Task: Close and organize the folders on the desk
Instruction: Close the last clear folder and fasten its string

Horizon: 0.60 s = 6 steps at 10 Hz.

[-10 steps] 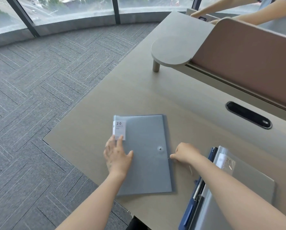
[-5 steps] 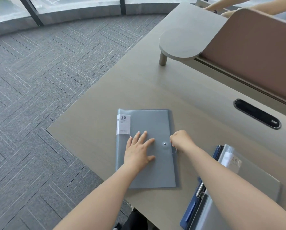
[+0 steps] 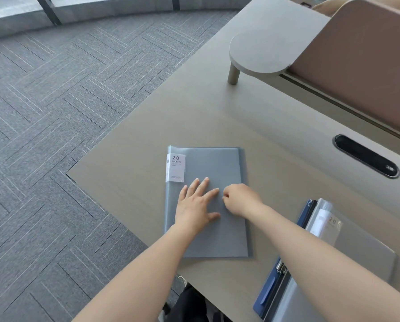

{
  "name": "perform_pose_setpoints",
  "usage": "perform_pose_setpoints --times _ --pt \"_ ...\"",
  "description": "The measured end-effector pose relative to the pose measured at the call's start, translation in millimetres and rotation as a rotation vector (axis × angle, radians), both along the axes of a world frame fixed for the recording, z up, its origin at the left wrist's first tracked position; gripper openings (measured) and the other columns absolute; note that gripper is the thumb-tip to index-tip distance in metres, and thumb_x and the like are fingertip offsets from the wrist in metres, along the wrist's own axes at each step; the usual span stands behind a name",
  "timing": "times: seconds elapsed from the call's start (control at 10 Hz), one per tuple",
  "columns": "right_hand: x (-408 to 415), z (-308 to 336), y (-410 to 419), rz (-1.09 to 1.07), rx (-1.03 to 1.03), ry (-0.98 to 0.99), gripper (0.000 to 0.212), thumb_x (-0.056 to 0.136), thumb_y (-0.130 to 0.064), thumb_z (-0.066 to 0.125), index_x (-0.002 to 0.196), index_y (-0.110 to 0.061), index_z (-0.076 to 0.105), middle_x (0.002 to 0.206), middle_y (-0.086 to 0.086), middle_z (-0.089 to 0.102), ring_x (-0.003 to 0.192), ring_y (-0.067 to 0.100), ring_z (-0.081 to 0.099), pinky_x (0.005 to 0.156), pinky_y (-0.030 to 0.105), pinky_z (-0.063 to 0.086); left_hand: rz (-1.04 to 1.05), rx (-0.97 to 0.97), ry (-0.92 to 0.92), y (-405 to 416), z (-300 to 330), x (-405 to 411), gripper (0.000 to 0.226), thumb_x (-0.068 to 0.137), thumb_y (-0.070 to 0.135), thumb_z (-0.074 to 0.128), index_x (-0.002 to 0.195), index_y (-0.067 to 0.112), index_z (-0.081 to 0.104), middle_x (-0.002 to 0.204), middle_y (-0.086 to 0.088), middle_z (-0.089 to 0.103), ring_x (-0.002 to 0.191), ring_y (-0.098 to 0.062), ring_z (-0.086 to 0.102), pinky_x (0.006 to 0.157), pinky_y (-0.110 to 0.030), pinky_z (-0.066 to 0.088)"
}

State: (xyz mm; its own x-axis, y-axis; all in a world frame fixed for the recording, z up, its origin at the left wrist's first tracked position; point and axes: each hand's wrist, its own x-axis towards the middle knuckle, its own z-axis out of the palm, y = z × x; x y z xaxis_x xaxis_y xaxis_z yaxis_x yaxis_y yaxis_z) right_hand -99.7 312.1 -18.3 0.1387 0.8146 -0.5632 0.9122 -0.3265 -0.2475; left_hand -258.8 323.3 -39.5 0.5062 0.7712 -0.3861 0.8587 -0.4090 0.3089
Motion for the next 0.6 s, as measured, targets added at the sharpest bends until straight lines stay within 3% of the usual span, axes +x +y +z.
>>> perform_pose_setpoints --times 0.1,0.2,0.3,0.4,0.6 --pt "-2.5 -1.4 -9.5 0.029 0.0 -0.03 0.023 0.093 -0.023 0.045 0.093 -0.017 0.067 0.106 0.008 0.07 0.099 0.031 0.064 0.068 0.028 0.038 -0.003 -0.005 0.008 0.0 0.9 -0.2 0.072 0.087 0.054 0.061 0.15 0.044 0.029 0.167 0.009 0.004 0.154 -0.016 -0.001 0.123 -0.039 -0.001" --pt "5.6 -1.1 -20.1 0.005 -0.039 -0.021 0.02 0.091 -0.021 0.045 0.082 -0.018 0.062 0.1 0.009 0.069 0.092 0.032 0.062 0.065 0.027 0.037 -0.008 -0.004 0.017 0.6 1.2 -0.8 0.071 0.087 0.055 0.06 0.15 0.044 0.028 0.167 0.01 0.003 0.153 -0.016 -0.002 0.123 -0.039 0.0" --pt "22.1 2.2 -27.6 -0.109 -0.123 0.039 0.027 0.09 -0.02 0.045 0.065 -0.013 0.05 0.075 0.006 0.06 0.073 0.03 0.054 0.053 0.027 0.033 -0.012 0.0 0.018 0.4 1.3 -1.2 0.071 0.087 0.055 0.06 0.15 0.045 0.028 0.167 0.01 0.004 0.154 -0.016 -0.001 0.123 -0.039 0.0" --pt "38.5 3.4 -26.5 -0.256 -0.166 0.073 0.018 0.077 -0.011 0.046 0.06 -0.015 0.052 0.068 0.005 0.057 0.063 0.026 0.046 0.052 0.026 0.033 -0.017 0.001 0.022 0.0 2.1 -0.7 0.071 0.087 0.056 0.06 0.15 0.045 0.028 0.167 0.01 0.003 0.154 -0.016 -0.001 0.123 -0.039 0.0" --pt "45.2 3.4 -12.1 -0.336 -0.093 0.083 0.026 0.079 -0.011 0.047 0.054 -0.015 0.043 0.058 0.002 0.049 0.057 0.025 0.039 0.051 0.028 0.028 -0.018 0.003 0.016 -0.5 3.2 -0.7 0.071 0.087 0.055 0.06 0.15 0.044 0.028 0.167 0.009 0.004 0.154 -0.017 -0.001 0.123 -0.039 0.0"
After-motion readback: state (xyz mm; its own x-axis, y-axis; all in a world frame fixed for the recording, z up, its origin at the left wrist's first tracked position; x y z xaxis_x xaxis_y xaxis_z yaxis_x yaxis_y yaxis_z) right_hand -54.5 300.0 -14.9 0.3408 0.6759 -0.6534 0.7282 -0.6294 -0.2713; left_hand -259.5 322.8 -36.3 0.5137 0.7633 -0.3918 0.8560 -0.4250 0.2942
